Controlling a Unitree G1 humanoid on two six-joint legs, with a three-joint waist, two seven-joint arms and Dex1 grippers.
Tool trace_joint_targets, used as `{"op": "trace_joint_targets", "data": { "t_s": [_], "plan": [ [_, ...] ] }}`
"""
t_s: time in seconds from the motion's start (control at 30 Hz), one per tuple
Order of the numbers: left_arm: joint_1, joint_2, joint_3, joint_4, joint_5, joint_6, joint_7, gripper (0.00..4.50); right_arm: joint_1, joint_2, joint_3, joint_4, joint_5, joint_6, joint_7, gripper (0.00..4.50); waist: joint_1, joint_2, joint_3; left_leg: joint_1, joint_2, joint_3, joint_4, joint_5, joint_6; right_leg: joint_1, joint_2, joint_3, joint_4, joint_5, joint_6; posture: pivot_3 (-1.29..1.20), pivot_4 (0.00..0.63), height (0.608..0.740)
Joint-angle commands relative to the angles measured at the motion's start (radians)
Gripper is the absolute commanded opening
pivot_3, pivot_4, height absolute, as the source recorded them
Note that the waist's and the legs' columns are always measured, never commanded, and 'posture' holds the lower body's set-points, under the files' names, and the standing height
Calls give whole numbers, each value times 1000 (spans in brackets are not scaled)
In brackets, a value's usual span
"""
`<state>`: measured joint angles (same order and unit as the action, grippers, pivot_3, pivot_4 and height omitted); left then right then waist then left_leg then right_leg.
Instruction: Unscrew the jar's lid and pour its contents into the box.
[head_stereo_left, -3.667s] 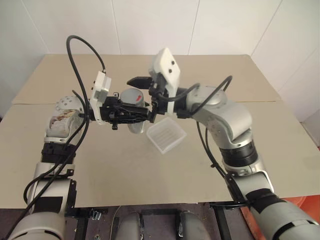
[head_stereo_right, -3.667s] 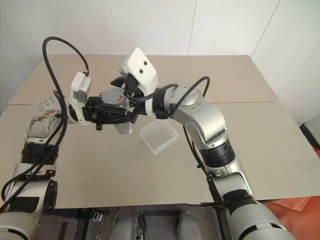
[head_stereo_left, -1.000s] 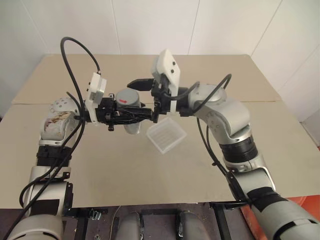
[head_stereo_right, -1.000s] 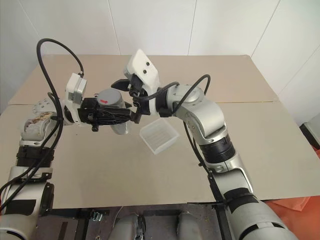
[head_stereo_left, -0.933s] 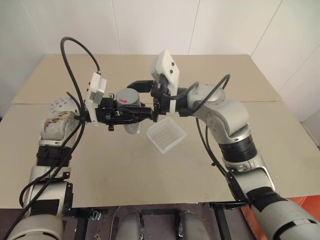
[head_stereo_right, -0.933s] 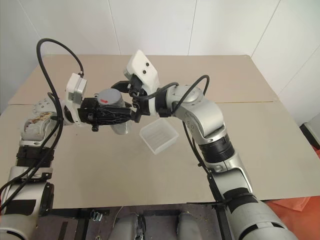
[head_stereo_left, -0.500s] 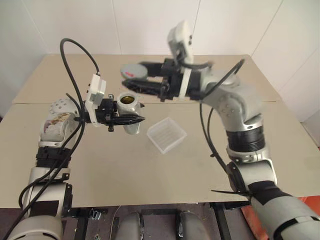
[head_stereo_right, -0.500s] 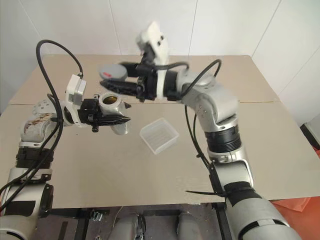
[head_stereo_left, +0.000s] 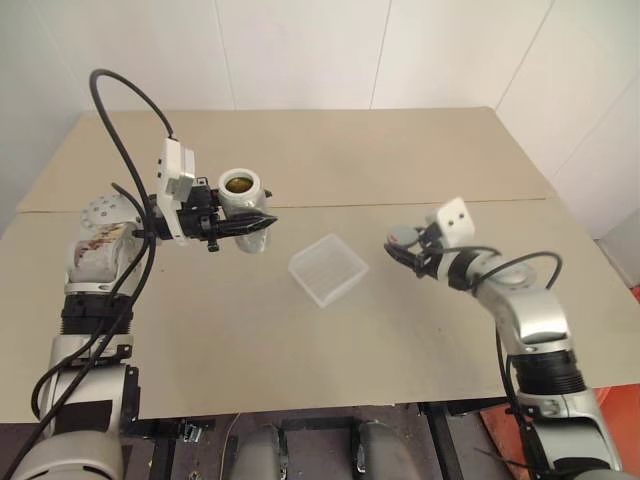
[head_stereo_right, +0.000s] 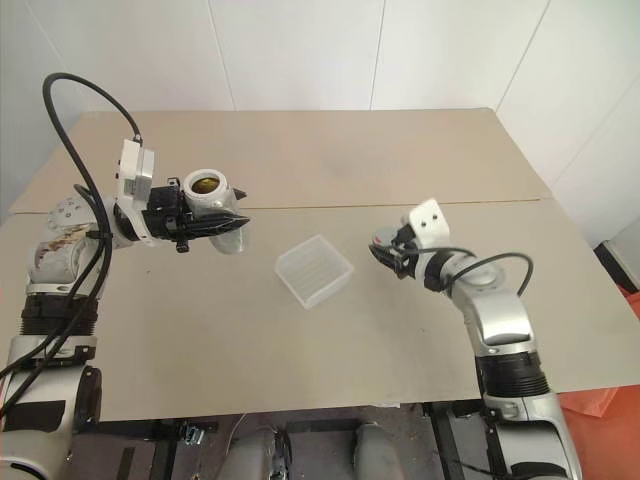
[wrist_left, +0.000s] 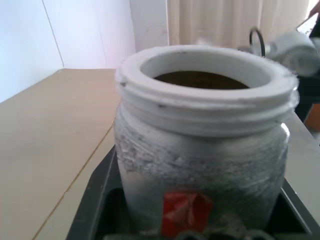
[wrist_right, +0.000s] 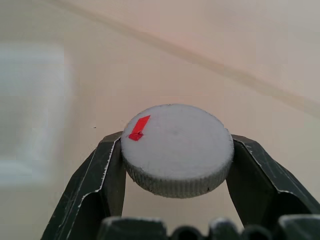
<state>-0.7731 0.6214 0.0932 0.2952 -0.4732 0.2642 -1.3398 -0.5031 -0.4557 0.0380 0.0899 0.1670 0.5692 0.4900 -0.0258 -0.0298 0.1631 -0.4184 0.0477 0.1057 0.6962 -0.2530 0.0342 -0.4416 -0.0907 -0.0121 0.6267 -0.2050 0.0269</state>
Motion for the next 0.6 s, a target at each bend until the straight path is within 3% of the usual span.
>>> {"op": "trace_joint_targets", "data": {
  "t_s": [0.03,0.07,0.23,0.33,0.4,0.5,0.6],
  "plan": [
    [-1,-19,-21,-35,80,-90,97,1924,-38,-40,11,1,-32,34,10,3997,5,0,0,0,0,0,0,0,0,0,0,0,0,0,0,0,150,740],
    [1,-25,-54,-26,160,-181,141,1924,-40,-70,-1,-39,-20,70,34,4376,6,0,0,0,0,0,0,0,0,0,0,0,0,0,0,0,150,740],
    [-46,-58,-142,91,414,-546,328,1924,-52,-213,-89,-224,134,268,189,4449,25,1,0,0,-1,0,0,0,1,1,-1,0,0,0,0,0,150,740],
    [-182,-11,-308,280,864,-986,705,1924,-105,-305,-154,-352,320,448,312,4449,38,0,1,0,-1,0,0,-1,1,1,-1,-1,-2,1,0,0,150,740],
    [-270,4,-404,370,1081,-1131,933,1924,-129,-339,-148,-408,395,515,360,4449,41,0,1,0,-1,-1,1,-1,1,1,-1,-1,-2,1,0,0,150,740],
    [-429,35,-642,409,1527,-1174,1415,1924,-169,-393,-62,-454,429,554,421,4449,42,1,0,0,-1,-1,0,-2,3,3,-1,-2,-2,2,1,0,150,740],
    [-544,9,-844,467,1798,-1111,1706,1924,-188,-390,-22,-447,422,527,423,4449,41,0,0,-2,-2,0,0,-3,4,3,-2,-1,-2,3,3,0,150,740]
  ]
}}
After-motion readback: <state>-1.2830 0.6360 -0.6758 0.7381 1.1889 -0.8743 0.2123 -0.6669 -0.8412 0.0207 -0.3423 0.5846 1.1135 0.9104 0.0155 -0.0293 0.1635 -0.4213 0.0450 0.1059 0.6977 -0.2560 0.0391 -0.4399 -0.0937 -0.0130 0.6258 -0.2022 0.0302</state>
